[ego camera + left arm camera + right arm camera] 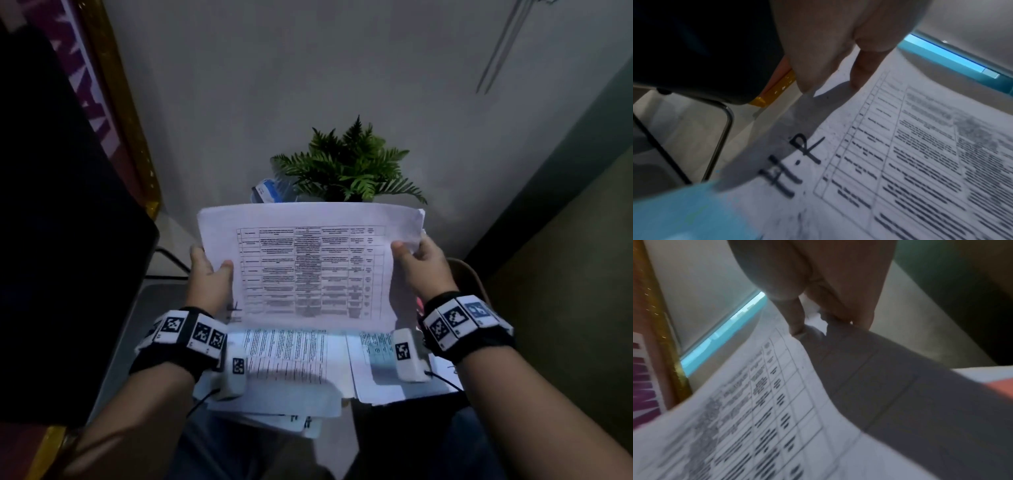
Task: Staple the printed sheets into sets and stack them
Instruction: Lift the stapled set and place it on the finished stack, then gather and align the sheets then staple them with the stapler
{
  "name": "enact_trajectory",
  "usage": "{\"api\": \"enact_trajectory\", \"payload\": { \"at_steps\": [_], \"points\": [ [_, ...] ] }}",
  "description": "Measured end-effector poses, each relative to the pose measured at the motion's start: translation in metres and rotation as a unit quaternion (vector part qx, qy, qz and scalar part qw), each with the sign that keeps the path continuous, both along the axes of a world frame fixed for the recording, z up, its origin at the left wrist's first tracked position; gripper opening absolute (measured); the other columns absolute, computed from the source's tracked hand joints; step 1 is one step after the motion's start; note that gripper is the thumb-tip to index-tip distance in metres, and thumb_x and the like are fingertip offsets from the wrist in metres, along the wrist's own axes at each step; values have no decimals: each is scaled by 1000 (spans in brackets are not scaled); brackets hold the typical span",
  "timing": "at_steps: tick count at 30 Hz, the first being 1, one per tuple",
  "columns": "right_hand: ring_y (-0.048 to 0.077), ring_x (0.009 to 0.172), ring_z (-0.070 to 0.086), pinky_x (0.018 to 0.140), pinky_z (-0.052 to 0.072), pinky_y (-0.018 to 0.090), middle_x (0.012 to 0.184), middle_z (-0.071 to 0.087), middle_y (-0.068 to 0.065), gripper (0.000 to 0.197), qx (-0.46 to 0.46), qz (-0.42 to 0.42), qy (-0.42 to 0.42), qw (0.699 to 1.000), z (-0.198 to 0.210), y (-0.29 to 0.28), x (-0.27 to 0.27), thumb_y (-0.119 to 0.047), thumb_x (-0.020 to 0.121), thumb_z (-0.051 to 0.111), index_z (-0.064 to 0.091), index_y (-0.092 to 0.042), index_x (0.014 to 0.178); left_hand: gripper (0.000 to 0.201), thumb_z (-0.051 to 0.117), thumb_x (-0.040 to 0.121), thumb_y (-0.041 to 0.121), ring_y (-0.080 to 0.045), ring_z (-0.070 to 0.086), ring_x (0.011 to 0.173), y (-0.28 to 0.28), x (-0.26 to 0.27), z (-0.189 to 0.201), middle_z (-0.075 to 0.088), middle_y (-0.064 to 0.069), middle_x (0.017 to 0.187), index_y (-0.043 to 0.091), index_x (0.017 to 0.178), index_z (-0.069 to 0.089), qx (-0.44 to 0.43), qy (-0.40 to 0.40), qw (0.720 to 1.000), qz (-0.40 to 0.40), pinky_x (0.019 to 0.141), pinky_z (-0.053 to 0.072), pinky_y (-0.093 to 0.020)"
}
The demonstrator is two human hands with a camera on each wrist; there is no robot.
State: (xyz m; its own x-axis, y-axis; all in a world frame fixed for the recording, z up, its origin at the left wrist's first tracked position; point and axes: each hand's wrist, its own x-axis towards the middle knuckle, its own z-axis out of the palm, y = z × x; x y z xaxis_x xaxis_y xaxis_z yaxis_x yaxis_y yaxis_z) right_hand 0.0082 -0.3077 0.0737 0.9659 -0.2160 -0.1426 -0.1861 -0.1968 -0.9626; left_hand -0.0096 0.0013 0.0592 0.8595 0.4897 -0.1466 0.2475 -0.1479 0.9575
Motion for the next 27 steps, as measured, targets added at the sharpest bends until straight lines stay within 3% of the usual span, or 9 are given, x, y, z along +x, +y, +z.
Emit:
{"api": "enact_trajectory", "payload": {
  "at_steps": [4, 7, 10, 13, 16, 18, 20, 22, 27],
  "points": [
    [19, 89, 62, 76, 48, 30, 89, 66, -2, 7, -31, 68, 19, 997, 16, 4, -12, -23, 94, 54, 60, -22, 90, 89, 66, 75, 28, -32, 21, 139, -1, -8, 34, 20, -14, 152, 19, 147, 14, 295, -23, 955, -27, 115, 17, -49],
    [16, 88, 59, 73, 43, 26, 86, 62, -8, 3, -61, 129, 28, 989, 23, 17, -22, -23, 94, 55, 58, -24, 92, 75, 46, 82, 55, -24, 18, 142, -38, -15, 64, 24, -6, 154, 23, 147, 25, 444, -86, 865, -219, 116, 3, -52],
    [20, 97, 61, 89, 47, 35, 94, 65, -5, 2, -72, 164, 43, 983, 21, 24, -24, -27, 93, 56, 58, -29, 93, 47, 41, 97, 38, -18, 35, 135, -75, -15, 70, 43, 2, 145, 30, 143, 35, 490, -71, 798, -343, 115, 5, -43],
    [18, 96, 62, 89, 48, 36, 94, 67, -7, 4, -78, 188, 46, 978, 19, 22, -25, -28, 92, 57, 58, -31, 93, 38, 41, 99, 24, -26, 51, 117, -84, -8, 65, 57, -4, 131, 25, 137, 44, 445, -67, 829, -333, 93, 35, -32],
    [19, 83, 62, 77, 49, 33, 92, 67, -1, 20, -17, 184, 54, 981, 16, 13, -21, -5, 85, 57, 63, -24, 90, 40, 41, 99, 23, -30, 58, 104, -82, -6, 54, 61, -7, 115, 29, 138, 40, 407, -48, 845, -343, 76, 37, -31],
    [19, 83, 60, 77, 50, 32, 104, 64, 5, 32, 17, 118, 52, 992, 6, 1, -13, 2, 78, 54, 65, -25, 91, 41, 44, 97, 21, -28, 59, 101, -79, -6, 48, 61, -5, 107, 31, 137, 40, 384, -60, 857, -338, 76, 40, -31],
    [21, 101, 57, 91, 48, 34, 122, 55, 6, 37, -104, 46, 70, 991, -9, -14, 0, -13, 73, 62, 61, -25, 108, 40, 47, 96, 18, -23, 57, 110, -74, -3, 41, 60, -2, 121, 30, 135, 47, 361, -78, 869, -329, 89, 45, -33],
    [26, 115, 51, 99, 43, 36, 129, 48, 10, 56, -284, 50, 142, 947, -25, -25, 9, -30, 75, 67, 50, -19, 128, 41, 49, 96, 16, -21, 56, 107, -71, -1, 34, 60, -1, 117, 29, 134, 50, 347, -86, 876, -323, 92, 45, -35],
    [31, 108, 57, 87, 44, 32, 123, 53, 17, 59, -410, 136, 257, 865, -58, -28, 13, -38, 81, 69, 48, -6, 125, 42, 51, 95, 11, -22, 56, 86, -70, -4, 27, 56, 0, 91, 27, 133, 52, 327, -98, 884, -320, 79, 47, -37]
  ]
}}
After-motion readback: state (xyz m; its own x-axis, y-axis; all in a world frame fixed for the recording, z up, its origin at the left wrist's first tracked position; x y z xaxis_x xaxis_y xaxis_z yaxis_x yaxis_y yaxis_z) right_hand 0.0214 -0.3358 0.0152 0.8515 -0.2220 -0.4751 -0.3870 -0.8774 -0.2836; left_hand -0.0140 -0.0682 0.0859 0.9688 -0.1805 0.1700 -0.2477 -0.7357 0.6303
